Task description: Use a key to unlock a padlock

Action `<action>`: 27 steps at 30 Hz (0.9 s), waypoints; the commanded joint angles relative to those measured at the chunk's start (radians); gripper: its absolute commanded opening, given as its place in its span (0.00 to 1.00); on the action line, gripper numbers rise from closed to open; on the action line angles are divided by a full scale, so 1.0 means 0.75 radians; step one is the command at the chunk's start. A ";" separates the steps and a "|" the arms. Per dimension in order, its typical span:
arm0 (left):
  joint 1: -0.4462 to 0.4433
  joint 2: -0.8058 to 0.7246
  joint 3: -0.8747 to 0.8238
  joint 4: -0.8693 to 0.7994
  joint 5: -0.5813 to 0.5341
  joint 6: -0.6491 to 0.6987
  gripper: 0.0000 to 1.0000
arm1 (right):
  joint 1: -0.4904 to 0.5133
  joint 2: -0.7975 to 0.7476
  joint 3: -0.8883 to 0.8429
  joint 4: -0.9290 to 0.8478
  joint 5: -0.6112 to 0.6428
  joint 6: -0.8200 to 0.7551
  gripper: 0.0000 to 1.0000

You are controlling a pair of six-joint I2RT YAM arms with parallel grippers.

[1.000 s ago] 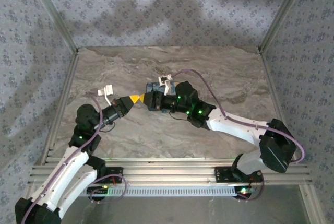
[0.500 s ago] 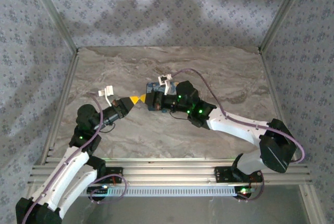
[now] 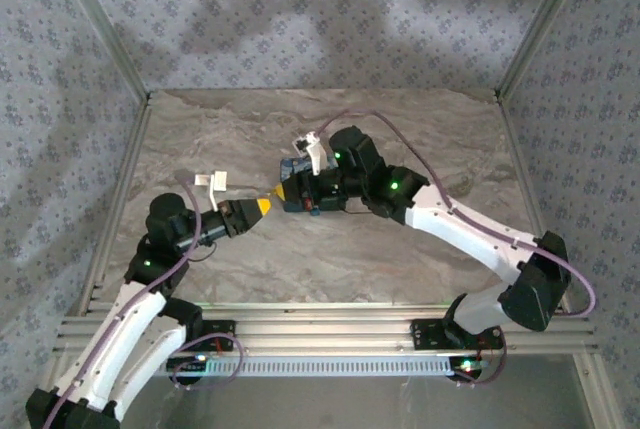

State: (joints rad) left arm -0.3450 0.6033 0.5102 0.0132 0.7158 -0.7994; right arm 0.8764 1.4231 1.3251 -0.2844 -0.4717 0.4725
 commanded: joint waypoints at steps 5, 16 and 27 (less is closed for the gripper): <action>0.014 -0.007 0.032 0.104 0.282 0.246 0.41 | -0.006 0.007 0.157 -0.568 -0.152 -0.389 0.00; -0.121 0.043 -0.005 0.323 0.344 0.215 0.35 | -0.015 0.009 0.194 -0.598 -0.304 -0.462 0.00; -0.184 0.096 -0.003 0.260 0.316 0.280 0.30 | -0.033 0.003 0.187 -0.573 -0.353 -0.464 0.00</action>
State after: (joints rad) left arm -0.4782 0.6716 0.5114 0.2012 0.9466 -0.6197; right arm 0.8585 1.4254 1.4425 -0.7048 -0.7013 0.1410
